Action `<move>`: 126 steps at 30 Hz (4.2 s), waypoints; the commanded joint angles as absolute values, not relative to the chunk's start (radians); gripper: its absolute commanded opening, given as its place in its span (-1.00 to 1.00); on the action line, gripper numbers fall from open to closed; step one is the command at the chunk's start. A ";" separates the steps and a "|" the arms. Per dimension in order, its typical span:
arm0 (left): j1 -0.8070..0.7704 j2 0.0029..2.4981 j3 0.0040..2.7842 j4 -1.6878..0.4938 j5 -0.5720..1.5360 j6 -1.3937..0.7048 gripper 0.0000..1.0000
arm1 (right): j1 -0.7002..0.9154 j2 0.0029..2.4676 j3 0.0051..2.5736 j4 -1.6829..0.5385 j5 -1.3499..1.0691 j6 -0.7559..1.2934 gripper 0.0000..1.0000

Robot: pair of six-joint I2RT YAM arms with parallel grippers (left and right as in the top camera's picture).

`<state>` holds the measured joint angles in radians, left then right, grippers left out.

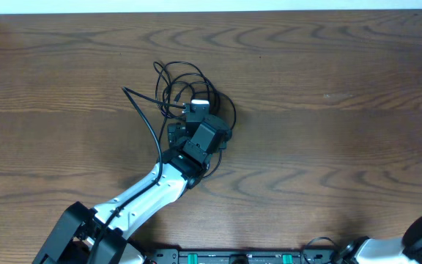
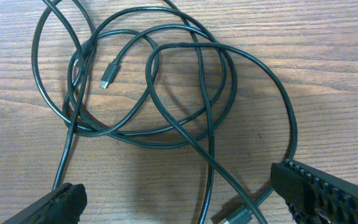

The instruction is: Untangle cables

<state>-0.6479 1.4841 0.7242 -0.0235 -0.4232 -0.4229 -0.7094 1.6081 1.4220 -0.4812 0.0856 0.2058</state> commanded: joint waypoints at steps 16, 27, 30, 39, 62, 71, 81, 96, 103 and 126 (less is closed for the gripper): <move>-0.623 1.483 0.725 0.040 -0.439 -0.460 0.99 | -0.287 1.616 1.400 -0.672 -0.408 0.261 0.99; -0.585 1.612 0.725 0.237 -0.381 -0.563 0.90 | -0.249 1.641 1.400 -0.829 -0.369 0.261 0.99; -0.585 1.695 0.725 0.322 -0.382 -0.563 0.89 | -0.249 1.641 1.400 -0.859 -0.369 0.260 0.98; -0.585 1.806 0.725 0.447 -0.381 -0.564 -0.34 | -0.246 1.641 1.400 -0.925 -0.369 0.252 0.99; -0.577 0.616 0.725 0.232 -0.414 -0.491 -0.85 | 0.043 1.641 1.303 -0.789 -0.614 0.163 0.84; -0.577 0.540 0.725 0.210 -0.805 -0.491 -0.85 | 0.299 1.680 1.094 -0.321 -0.696 0.342 0.82; -0.577 0.533 0.725 0.204 -1.168 -0.431 -0.85 | 0.560 1.808 1.184 -0.184 -0.051 0.287 0.89; -0.577 0.534 0.725 -0.062 -1.148 -0.424 -0.85 | 0.604 2.214 1.548 -0.183 0.118 0.208 0.56; -0.577 0.544 0.725 -0.083 -1.077 -0.424 -0.85 | 0.621 2.292 1.564 -0.189 0.084 0.223 -0.29; -0.152 0.616 0.725 -0.094 -1.180 -0.400 -0.85 | -0.096 2.233 1.574 -0.756 0.392 0.192 -0.98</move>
